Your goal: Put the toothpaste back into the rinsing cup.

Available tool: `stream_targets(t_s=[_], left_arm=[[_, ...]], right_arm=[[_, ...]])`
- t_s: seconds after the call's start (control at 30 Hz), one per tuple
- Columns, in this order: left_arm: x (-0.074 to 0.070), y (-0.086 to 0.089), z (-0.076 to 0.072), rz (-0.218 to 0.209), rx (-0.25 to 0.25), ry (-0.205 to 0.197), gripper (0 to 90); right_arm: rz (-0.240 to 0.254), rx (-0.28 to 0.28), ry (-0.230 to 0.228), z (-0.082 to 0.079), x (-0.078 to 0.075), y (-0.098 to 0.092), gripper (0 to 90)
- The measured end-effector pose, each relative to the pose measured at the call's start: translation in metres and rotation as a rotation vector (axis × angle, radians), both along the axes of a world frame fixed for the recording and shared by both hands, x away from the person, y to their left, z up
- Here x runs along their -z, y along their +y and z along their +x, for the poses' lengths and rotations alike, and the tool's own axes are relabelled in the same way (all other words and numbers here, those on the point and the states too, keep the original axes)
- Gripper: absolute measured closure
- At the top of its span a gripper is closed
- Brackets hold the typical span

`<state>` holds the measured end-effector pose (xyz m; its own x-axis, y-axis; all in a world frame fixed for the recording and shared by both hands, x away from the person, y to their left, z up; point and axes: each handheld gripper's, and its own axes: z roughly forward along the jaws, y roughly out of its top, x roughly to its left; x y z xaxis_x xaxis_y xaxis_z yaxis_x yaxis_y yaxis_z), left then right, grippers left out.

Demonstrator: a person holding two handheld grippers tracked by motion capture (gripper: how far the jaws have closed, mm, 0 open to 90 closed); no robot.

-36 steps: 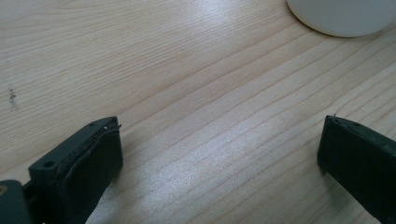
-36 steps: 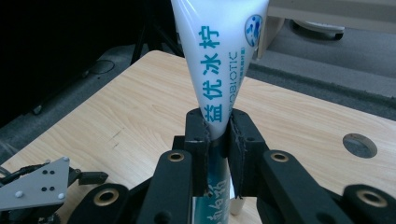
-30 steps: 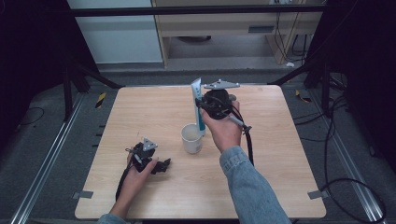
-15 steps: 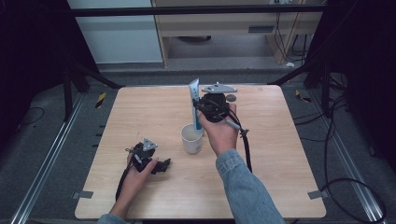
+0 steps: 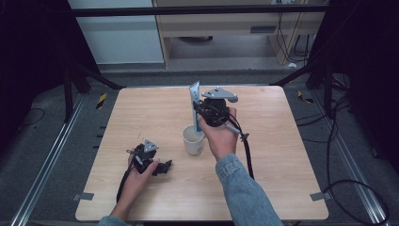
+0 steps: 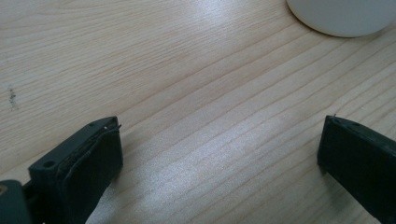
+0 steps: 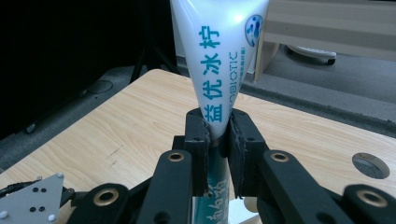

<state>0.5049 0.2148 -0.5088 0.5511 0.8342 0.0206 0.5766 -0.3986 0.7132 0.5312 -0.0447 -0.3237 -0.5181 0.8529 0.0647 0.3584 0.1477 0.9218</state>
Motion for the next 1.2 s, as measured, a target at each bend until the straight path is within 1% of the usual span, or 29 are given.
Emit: stream_targets(t_s=[0.23, 0.37, 0.43, 0.83, 1.07, 1.2], left_arm=[[0.000, 0.000, 0.000, 0.000, 0.000, 0.000, 0.0], [0.000, 0.000, 0.000, 0.000, 0.000, 0.000, 0.0], [0.000, 0.000, 0.000, 0.000, 0.000, 0.000, 0.0], [0.000, 0.000, 0.000, 0.000, 0.000, 0.000, 0.0], [0.000, 0.000, 0.000, 0.000, 0.000, 0.000, 0.0], [0.000, 0.000, 0.000, 0.002, 0.001, 0.001, 0.0]], right_arm=[[0.020, 0.004, -0.020, -0.002, 0.003, 0.002, 78.9], [0.017, 0.002, -0.019, -0.004, 0.007, 0.003, 78.9], [0.027, 0.002, -0.021, -0.005, 0.009, 0.004, 79.0], [0.019, -0.004, -0.017, -0.005, 0.017, 0.007, 79.0], [0.025, 0.002, 0.002, -0.004, 0.027, 0.007, 79.0], [0.025, 0.001, 0.003, -0.003, 0.032, 0.007, 79.0]])
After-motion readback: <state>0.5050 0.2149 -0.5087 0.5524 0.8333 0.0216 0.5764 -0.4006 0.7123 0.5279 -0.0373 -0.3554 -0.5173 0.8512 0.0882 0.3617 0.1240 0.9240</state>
